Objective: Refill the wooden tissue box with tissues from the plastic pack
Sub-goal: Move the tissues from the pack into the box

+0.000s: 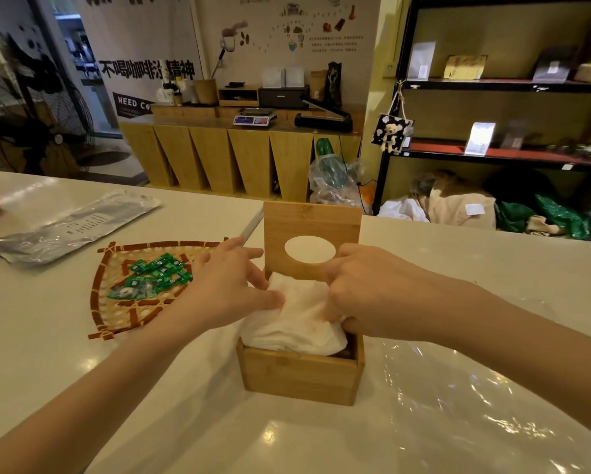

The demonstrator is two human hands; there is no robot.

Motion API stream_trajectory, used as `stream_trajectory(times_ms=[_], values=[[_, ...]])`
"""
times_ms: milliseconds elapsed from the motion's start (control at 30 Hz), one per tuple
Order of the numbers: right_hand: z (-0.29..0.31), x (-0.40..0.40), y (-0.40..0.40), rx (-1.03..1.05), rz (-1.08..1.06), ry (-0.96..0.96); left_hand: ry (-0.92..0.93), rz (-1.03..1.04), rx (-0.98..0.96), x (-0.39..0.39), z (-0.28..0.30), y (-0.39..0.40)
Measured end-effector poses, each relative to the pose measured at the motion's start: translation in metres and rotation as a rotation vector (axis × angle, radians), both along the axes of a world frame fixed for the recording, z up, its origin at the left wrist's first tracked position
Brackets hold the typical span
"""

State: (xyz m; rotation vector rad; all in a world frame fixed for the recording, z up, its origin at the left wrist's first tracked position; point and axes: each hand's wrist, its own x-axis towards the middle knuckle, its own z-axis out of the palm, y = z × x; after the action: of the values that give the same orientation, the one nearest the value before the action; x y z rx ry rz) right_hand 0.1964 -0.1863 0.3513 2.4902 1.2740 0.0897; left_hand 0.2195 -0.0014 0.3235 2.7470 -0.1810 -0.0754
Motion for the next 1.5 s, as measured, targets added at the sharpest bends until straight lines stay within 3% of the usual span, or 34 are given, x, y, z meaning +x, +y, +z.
stream_trajectory(times_ms=[267, 400, 567, 767, 900, 1100, 1233, 1500], values=[[-0.005, -0.004, 0.02, -0.174, -0.049, -0.001, -0.036, -0.022, 0.115, -0.005, -0.007, -0.009], [-0.008, -0.001, 0.024, -0.157, -0.096, 0.025, -0.034, -0.063, 0.216, -0.007, -0.006, -0.014], [-0.008, 0.004, 0.021, -0.103, -0.201, 0.092, -0.115, -0.07, 0.396, -0.005, -0.007, -0.019], [0.011, 0.004, -0.003, 0.148, -0.306, 0.326, -0.206, -0.007, 0.369, -0.011, 0.006, -0.017], [0.015, 0.001, -0.01, 0.318, -0.307, 0.252, -0.094, -0.069, 0.291, -0.01, 0.015, -0.007], [-0.015, 0.0, 0.005, 0.117, -0.374, 0.106, 0.052, -0.149, 0.498, -0.011, 0.005, -0.014], [-0.017, -0.002, 0.009, 0.093, -0.418, 0.151, 0.065, -0.136, 0.614, -0.011, 0.0, -0.019], [-0.017, 0.0, 0.013, 0.011, -0.459, 0.207, 0.148, -0.167, 0.646, -0.003, -0.005, -0.02]])
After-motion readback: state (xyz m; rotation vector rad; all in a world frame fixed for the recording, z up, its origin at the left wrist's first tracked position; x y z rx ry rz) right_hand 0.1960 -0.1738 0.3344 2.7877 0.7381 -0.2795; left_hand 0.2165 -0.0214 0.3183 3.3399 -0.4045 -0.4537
